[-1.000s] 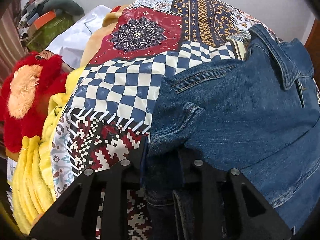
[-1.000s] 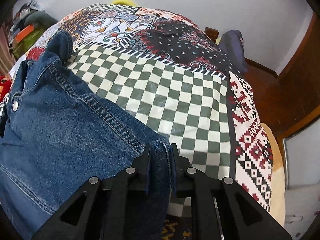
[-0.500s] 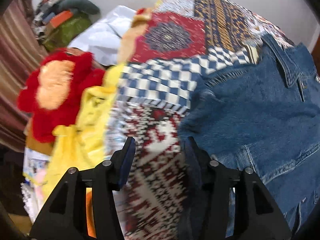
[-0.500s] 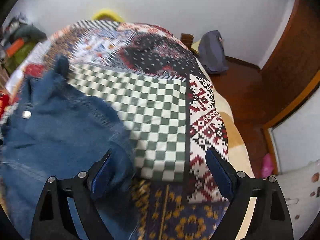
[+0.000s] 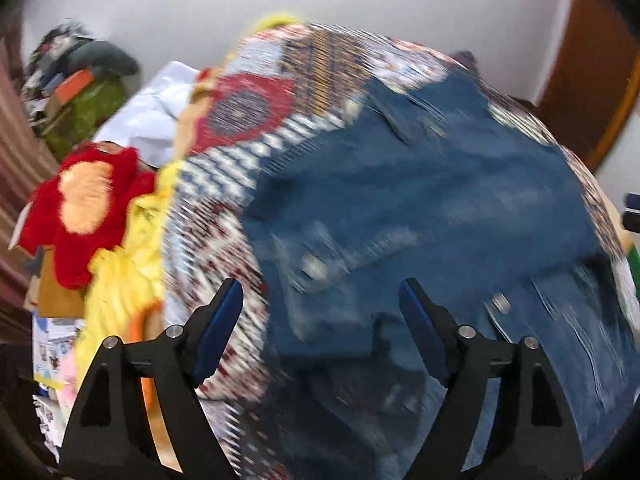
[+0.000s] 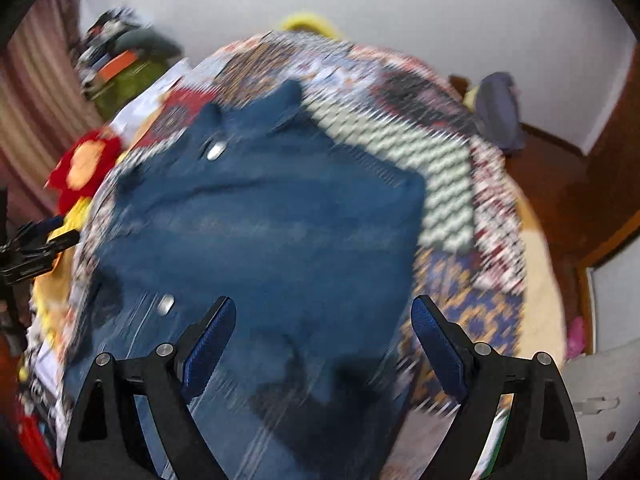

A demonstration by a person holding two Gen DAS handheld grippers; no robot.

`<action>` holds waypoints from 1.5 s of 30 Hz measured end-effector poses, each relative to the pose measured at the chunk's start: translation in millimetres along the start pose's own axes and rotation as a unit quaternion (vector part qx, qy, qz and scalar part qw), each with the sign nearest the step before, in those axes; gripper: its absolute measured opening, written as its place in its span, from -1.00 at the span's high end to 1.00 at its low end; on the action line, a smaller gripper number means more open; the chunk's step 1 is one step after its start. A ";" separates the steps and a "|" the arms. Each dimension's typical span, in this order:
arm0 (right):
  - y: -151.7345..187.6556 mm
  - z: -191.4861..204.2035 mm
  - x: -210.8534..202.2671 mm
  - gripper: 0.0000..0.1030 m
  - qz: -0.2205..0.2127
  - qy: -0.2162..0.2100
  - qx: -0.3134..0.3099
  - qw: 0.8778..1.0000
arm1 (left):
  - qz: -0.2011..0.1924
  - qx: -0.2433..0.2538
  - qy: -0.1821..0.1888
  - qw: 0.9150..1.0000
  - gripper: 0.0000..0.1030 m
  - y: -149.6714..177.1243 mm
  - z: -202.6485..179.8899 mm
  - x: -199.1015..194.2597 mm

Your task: Fold large clothes

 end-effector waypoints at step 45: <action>206.9 10.7 -22.2 0.68 -0.015 -0.125 0.106 0.986 | 0.065 -0.160 0.095 0.980 0.75 231.0 -3.4 -8.0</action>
Point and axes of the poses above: each gripper's, at about its wrist camera, not at the fingertips, and x roughly the way its jaws point, z to its left, y to its underside, the point moved 8 cm from there along x, roughly the way its jaws point, and after that the axes turned 11 degrees about z, right-handed, at the moved point
